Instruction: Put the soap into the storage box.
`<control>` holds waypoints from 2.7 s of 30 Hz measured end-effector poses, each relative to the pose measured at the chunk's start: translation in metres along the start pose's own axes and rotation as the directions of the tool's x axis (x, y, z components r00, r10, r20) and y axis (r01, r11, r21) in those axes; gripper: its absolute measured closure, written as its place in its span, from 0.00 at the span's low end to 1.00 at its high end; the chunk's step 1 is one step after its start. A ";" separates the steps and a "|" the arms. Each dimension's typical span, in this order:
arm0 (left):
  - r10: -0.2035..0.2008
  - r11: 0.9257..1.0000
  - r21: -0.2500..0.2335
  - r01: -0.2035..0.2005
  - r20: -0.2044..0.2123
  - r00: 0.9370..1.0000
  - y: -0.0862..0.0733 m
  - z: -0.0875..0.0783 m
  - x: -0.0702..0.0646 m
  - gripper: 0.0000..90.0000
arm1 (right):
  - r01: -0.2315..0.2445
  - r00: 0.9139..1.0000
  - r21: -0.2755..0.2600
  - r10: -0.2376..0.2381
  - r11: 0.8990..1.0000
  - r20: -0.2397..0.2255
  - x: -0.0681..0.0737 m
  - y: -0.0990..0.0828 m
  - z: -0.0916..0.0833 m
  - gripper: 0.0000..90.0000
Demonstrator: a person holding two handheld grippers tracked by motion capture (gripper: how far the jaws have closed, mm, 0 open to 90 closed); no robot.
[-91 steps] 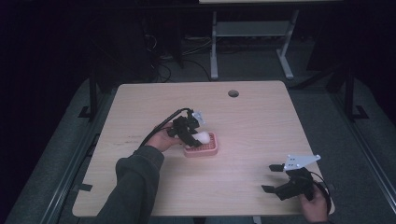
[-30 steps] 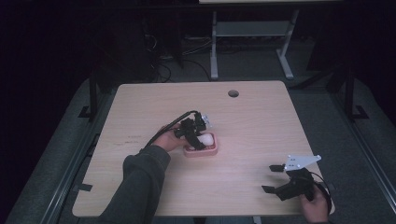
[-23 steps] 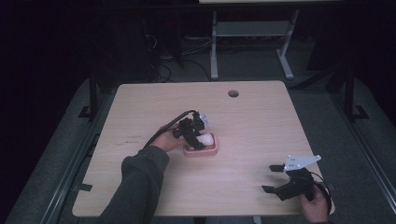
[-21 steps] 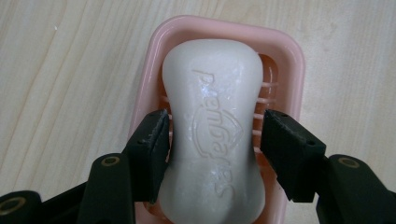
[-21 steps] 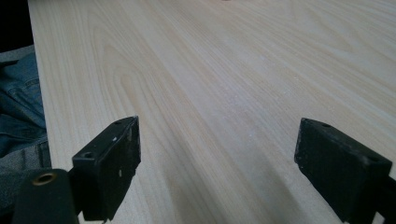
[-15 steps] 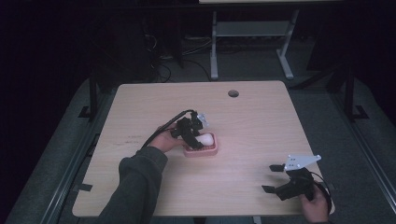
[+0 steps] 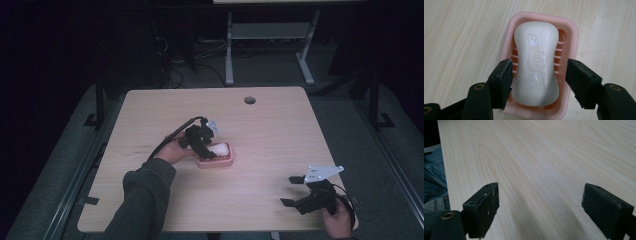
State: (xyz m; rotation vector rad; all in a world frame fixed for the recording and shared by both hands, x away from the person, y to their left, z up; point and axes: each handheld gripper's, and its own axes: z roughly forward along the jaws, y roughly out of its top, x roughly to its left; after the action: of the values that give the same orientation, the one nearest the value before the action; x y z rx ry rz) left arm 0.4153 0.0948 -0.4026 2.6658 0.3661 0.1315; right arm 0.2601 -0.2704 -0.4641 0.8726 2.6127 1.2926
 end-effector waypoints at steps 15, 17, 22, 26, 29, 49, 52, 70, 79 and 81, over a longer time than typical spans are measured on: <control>-0.036 0.999 -0.031 0.036 -0.008 0.999 -0.015 -0.010 -0.002 0.36 | -0.001 1.000 0.003 0.001 1.000 0.009 0.000 0.001 0.000 0.16; -0.039 0.999 -0.039 0.038 -0.012 0.999 -0.017 -0.013 -0.003 0.36 | -0.001 1.000 0.004 0.001 1.000 0.011 0.001 0.001 0.000 0.16; -0.046 0.997 -0.055 0.045 -0.017 0.999 -0.025 -0.018 -0.005 0.36 | -0.004 1.000 0.006 0.004 1.000 0.018 0.001 0.001 -0.001 0.16; -0.049 0.997 -0.054 0.048 -0.014 0.999 -0.028 -0.020 -0.006 0.36 | -0.005 1.000 0.001 0.005 1.000 0.024 0.000 0.001 -0.001 0.16; -0.046 0.998 -0.049 0.045 -0.021 0.999 -0.028 -0.021 -0.009 0.34 | -0.006 1.000 0.000 0.006 1.000 0.029 0.000 0.001 -0.001 0.16; -0.057 0.996 -0.066 0.055 -0.027 0.998 -0.050 -0.025 -0.020 0.31 | -0.011 0.999 0.004 0.011 1.000 0.042 -0.001 0.000 -0.002 0.16; -0.059 0.996 -0.062 0.058 -0.026 0.998 -0.052 -0.026 -0.021 0.30 | -0.013 0.999 0.004 0.013 1.000 0.043 -0.001 0.000 -0.003 0.16; -0.061 0.995 -0.084 0.056 -0.050 0.997 -0.071 -0.042 -0.029 0.30 | -0.016 0.999 0.007 0.016 1.000 0.049 -0.003 0.000 -0.002 0.16; -0.072 0.994 -0.084 0.068 -0.056 0.996 -0.084 -0.045 -0.033 0.29 | -0.028 0.998 0.013 0.027 1.000 0.053 -0.004 -0.002 -0.001 0.16; -0.077 0.994 -0.084 0.072 -0.056 0.995 -0.086 -0.046 -0.034 0.29 | -0.025 0.998 0.017 0.025 1.000 0.052 -0.004 -0.001 -0.001 0.16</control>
State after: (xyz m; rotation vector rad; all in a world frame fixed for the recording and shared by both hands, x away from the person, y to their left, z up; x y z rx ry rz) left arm 0.3556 0.1792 -0.4002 2.5679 0.4686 0.1977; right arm 0.2622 -0.2737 -0.4649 0.9315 2.5854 1.2381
